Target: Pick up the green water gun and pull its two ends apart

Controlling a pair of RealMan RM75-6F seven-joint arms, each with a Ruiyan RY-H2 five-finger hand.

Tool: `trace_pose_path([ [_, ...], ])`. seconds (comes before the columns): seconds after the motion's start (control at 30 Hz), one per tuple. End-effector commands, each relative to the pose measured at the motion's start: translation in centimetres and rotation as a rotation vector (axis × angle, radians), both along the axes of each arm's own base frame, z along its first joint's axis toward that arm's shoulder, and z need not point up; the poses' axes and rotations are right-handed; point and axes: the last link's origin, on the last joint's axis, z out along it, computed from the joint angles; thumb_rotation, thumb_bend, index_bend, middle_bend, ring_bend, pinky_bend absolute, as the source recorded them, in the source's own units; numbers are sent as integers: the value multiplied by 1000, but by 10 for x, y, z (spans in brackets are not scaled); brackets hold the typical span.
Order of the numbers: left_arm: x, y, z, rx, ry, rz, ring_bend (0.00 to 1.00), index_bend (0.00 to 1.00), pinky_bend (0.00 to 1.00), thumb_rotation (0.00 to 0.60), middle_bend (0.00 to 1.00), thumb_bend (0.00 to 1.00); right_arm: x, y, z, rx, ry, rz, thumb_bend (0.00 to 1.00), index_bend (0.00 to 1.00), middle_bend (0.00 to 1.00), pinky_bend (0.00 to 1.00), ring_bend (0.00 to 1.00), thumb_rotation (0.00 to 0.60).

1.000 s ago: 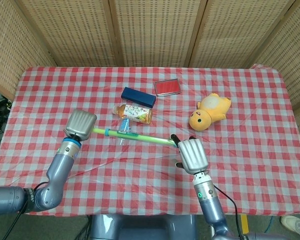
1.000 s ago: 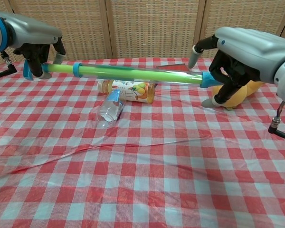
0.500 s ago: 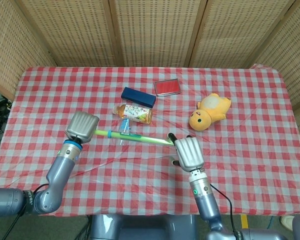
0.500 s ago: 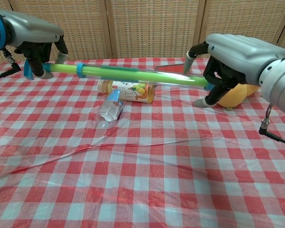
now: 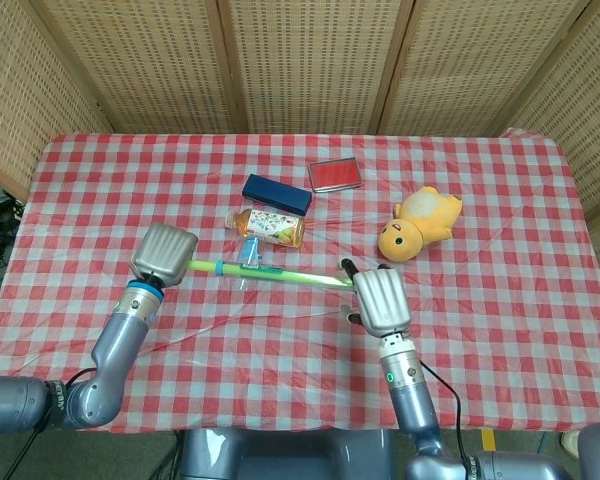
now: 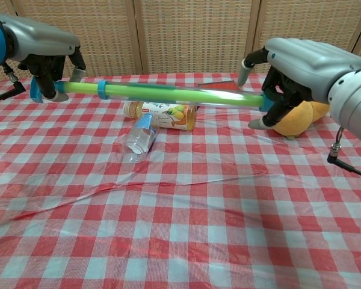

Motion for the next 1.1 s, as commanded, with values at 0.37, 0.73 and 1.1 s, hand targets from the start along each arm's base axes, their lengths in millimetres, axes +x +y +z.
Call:
trace_pose_path([
  [0.37, 2, -3, 4, -6, -31, 2, 857, 846, 772, 600, 966, 581, -2, 0, -1, -71, 19, -26, 346, 582, 1000, 619, 993, 600],
  [0.73, 2, -3, 5, -11, -31, -3, 857, 846, 772, 600, 966, 581, -4, -1, 1, -91, 29, -32, 359, 646, 1000, 626, 1000, 600],
  [1.1, -1, -3, 6, -7, -25, 3, 857, 846, 772, 600, 966, 581, -14, -4, 3, -91, 56, -71, 358, 685, 1000, 626, 1000, 600],
])
